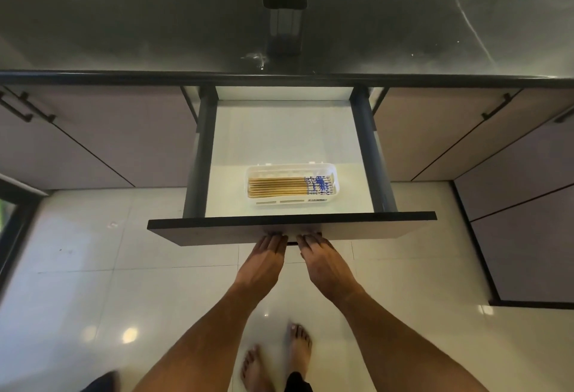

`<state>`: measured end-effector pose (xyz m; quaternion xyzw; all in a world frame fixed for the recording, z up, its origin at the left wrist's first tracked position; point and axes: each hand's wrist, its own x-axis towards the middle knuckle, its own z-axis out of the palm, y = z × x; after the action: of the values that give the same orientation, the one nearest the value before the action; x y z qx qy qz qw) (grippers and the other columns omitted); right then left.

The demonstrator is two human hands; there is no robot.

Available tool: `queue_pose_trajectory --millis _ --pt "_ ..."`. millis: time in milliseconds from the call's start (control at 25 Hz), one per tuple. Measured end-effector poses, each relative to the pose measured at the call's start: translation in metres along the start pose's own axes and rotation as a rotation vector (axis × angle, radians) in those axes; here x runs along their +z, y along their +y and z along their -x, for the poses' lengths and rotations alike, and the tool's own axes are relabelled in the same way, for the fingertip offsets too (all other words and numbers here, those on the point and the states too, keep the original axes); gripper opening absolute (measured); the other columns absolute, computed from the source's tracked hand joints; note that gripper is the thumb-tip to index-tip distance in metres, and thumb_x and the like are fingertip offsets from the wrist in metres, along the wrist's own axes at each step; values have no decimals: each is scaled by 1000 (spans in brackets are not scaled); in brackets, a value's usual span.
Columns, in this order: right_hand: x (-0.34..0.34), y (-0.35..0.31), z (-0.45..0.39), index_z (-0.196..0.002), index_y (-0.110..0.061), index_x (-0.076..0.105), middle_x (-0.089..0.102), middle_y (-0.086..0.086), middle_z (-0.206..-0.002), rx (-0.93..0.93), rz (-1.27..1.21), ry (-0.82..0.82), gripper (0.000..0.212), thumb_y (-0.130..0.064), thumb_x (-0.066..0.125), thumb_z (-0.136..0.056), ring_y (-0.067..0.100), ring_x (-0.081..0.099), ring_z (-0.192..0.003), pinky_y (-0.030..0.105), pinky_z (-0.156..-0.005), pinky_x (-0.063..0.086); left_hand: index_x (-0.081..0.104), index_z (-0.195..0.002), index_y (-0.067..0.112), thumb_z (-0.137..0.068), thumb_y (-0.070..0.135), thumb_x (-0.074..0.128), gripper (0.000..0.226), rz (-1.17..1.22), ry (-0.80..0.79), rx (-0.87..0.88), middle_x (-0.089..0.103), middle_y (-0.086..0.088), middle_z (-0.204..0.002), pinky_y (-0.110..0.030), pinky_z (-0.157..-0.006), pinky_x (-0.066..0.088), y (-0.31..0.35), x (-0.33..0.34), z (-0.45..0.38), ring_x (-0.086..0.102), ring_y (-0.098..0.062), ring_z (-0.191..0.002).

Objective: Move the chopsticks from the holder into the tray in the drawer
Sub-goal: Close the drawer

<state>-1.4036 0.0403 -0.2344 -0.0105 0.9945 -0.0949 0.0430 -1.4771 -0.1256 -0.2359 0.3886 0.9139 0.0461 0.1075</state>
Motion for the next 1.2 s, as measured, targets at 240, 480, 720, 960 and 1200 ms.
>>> queue_pose_trajectory --millis 240,480,720,960,1200 --pt "-7 1 -40 -147 -15 49 62 8 -139 69 53 -223 50 -12 62 -99 27 59 -126 39 -110 46 68 -129 13 -53 21 100 83 23 -108 -60 71 -6 -126 -45 -110 37 -2 1 -18 62 -31 -125" --pt "-14 20 -86 -140 -19 56 66 7 -130 147 -45 -291 41 -20 64 -100 26 64 -115 37 -106 50 73 -117 18 -61 23 97 62 79 -109 -227 76 0 -111 -36 -115 26 5 -5 -61 65 -23 -119" --pt "-20 39 -136 -136 -17 59 67 7 -129 102 -13 -262 40 -14 65 -97 27 65 -114 38 -104 50 67 -128 15 -72 22 90 61 24 -92 -217 72 -3 -121 -39 -123 14 -17 -13 -113 59 -24 -127" --pt "-28 60 -183 -137 -13 56 65 10 -131 31 51 -279 41 -10 63 -97 30 62 -118 40 -105 49 63 -133 16 -78 28 85 61 -26 -71 -193 70 -2 -127 -38 -121 -2 -35 -19 -159 53 -22 -134" --pt "-42 78 -234 -133 -12 59 68 10 -124 -3 81 -234 35 -9 62 -97 29 66 -111 40 -100 53 71 -123 17 -64 28 95 65 -25 42 -223 75 -1 -115 -36 -119 18 -54 -29 -208 59 -23 -126"
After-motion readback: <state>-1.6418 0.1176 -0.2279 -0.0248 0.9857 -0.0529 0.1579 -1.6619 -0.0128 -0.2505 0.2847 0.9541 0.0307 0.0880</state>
